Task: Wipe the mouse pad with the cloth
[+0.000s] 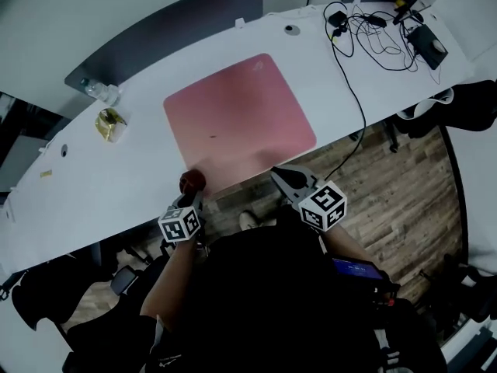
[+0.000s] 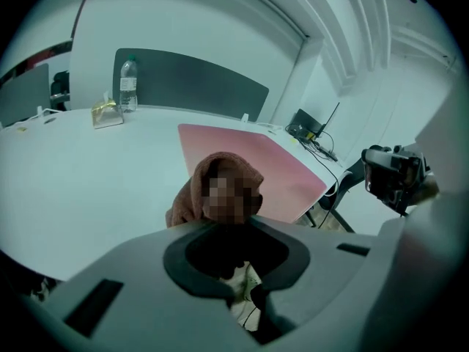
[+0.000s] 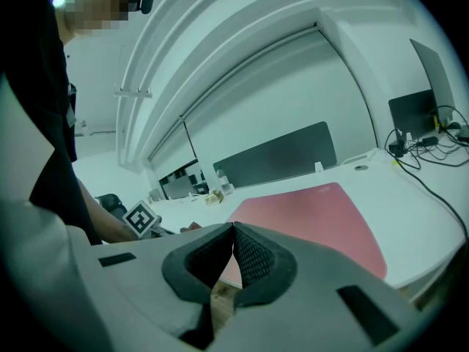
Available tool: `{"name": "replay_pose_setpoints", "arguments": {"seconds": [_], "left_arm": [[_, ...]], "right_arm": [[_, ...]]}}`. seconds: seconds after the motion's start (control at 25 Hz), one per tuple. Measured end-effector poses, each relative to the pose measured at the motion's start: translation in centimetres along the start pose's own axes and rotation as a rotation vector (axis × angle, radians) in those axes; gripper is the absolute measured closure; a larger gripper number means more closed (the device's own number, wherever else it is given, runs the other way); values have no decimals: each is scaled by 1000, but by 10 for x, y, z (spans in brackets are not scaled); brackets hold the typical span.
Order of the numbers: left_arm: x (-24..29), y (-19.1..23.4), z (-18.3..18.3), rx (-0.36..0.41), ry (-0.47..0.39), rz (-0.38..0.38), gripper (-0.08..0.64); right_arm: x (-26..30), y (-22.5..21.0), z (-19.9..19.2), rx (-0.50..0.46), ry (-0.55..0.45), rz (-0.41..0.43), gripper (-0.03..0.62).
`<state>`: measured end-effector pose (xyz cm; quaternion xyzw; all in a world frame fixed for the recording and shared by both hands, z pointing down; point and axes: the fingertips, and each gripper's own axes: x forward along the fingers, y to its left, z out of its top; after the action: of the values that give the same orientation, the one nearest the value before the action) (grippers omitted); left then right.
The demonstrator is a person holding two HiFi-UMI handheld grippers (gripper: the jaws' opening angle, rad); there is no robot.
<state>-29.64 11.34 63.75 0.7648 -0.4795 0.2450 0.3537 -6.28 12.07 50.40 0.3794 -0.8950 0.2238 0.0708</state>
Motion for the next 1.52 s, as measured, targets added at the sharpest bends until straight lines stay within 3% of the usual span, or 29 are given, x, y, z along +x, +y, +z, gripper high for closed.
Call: {"name": "replay_pose_setpoints", "arguments": {"seconds": [0.44, 0.84, 1.52], "left_arm": [[15, 0, -10, -52, 52, 77, 502], [27, -29, -12, -39, 97, 30, 502], [80, -132, -4, 248, 229, -165, 502]], "right_arm": [[14, -34, 17, 2, 11, 54, 566], [16, -51, 20, 22, 10, 77, 566], [7, -101, 30, 61, -12, 66, 566]]}}
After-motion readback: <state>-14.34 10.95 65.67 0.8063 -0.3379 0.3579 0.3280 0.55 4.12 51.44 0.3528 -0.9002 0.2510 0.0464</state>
